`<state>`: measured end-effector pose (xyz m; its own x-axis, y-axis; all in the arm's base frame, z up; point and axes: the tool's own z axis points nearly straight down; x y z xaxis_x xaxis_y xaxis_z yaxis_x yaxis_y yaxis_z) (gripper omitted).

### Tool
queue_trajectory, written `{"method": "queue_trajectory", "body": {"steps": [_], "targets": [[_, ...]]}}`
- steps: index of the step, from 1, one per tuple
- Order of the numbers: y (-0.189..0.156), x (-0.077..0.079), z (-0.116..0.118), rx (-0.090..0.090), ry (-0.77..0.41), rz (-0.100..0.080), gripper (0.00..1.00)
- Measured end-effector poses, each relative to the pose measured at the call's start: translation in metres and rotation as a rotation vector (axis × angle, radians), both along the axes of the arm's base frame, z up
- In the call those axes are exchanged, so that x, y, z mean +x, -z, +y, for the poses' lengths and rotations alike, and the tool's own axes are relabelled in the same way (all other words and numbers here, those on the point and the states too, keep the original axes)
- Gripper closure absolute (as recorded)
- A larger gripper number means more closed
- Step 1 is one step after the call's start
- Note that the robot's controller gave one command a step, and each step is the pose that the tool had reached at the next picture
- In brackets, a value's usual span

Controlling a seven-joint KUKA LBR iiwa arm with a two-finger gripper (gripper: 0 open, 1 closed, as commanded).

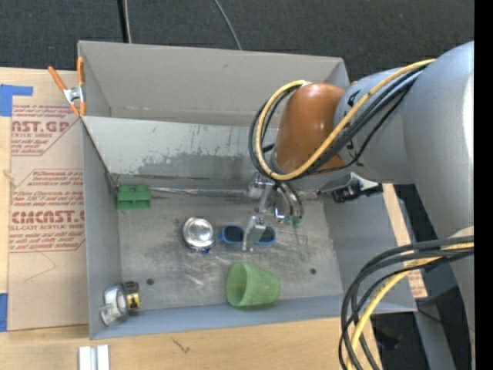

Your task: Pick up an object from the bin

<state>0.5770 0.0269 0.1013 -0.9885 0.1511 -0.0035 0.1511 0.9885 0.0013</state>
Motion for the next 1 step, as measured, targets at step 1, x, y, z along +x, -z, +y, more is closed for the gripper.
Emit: {"method": "queue_trajectory", "body": {"steps": [1], "targets": [[-0.0115, -0.0130, -0.0067, 0.000, 0.157, 0.003, 0.00]]}}
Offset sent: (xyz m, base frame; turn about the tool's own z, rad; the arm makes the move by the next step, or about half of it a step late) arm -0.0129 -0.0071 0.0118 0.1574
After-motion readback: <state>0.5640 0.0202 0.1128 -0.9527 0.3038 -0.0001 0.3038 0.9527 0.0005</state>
